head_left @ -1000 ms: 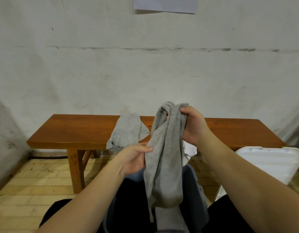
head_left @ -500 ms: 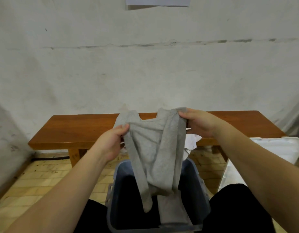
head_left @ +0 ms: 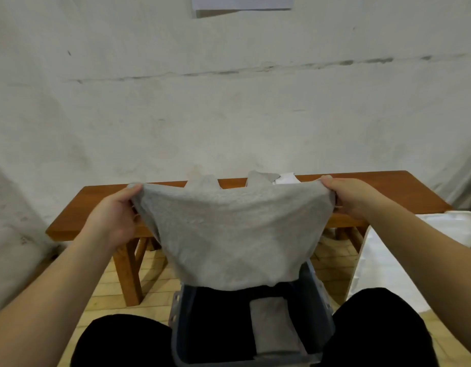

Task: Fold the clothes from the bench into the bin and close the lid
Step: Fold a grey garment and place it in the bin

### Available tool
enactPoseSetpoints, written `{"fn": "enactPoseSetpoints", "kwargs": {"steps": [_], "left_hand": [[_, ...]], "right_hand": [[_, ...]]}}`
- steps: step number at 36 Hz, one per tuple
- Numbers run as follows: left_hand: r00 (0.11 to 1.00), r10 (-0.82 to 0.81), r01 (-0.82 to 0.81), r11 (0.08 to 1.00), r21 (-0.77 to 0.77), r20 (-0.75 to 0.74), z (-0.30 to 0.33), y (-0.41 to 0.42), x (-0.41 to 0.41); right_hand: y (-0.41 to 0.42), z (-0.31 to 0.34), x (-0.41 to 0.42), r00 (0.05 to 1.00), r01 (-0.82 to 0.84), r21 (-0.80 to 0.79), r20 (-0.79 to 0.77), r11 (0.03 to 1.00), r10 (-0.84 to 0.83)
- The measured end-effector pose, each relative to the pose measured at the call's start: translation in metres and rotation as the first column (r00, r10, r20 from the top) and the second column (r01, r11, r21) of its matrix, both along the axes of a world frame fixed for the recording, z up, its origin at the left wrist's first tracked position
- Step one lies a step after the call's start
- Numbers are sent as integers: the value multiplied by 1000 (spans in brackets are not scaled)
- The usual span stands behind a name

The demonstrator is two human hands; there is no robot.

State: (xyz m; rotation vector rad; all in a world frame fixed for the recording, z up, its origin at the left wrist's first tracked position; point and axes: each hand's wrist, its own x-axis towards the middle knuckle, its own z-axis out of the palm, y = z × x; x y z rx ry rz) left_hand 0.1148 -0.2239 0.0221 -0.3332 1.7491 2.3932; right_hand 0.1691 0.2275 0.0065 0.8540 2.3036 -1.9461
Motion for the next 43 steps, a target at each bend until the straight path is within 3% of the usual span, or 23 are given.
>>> {"fn": "enactPoseSetpoints", "kwargs": {"steps": [3,6,9,13,16,19,22,24,27,29,30,32,34,39,41,43], "left_hand": [[999,-18,16,998,-62,-35,2,-6,-3],[999,20,-27,966,-258,-31,0,-14,-8],[994,12,-73,814,-576,-109,-3,-18,-10],[987,-68,-90,524,-847,-147,-1,-16,-13],[991,-47,-81,507,-858,-121,1,-17,-20],[998,-47,1,629,-778,-37,5,-17,-23],[993,-83,119,785,-608,87,11,-17,-23],[994,-83,108,847,-521,72,13,-16,-24],[992,-123,109,891,-440,-2,16,-12,-21],[983,-178,135,854,-503,-39,13,-10,-19],[978,-201,120,770,-627,-59,11,-9,-18],[963,-233,0,502,-865,-135,7,-7,-19],[934,-267,-144,327,-934,-237,3,-5,-18],[870,-259,-337,311,-889,-421,8,-11,-23],[864,-255,-335,356,-873,-435,12,-17,-27],[884,-235,-264,461,-847,-404,15,-17,-25]], "right_hand": [[-3,0,-1,999,32,32,1,999,-32],[-3,-4,-1,999,-36,209,37,977,29],[-6,-2,-2,999,-46,283,37,958,37],[-3,0,-4,1000,13,116,2,993,-13],[3,3,-6,1000,-12,-122,-29,992,8],[5,9,-2,996,-73,-187,-54,980,64],[7,14,2,989,-128,-145,-90,981,115],[7,16,3,983,-160,-125,-112,979,146],[6,18,6,972,-211,108,-80,972,220],[3,19,9,966,-227,330,-44,916,255],[2,19,9,963,-226,421,-37,879,265],[-3,19,10,965,-189,543,-52,818,257],[-4,18,9,973,-111,601,-96,791,210],[0,20,8,971,32,641,-201,767,127],[0,22,7,961,59,596,-252,801,116],[3,24,4,943,65,529,-310,846,121]]}}
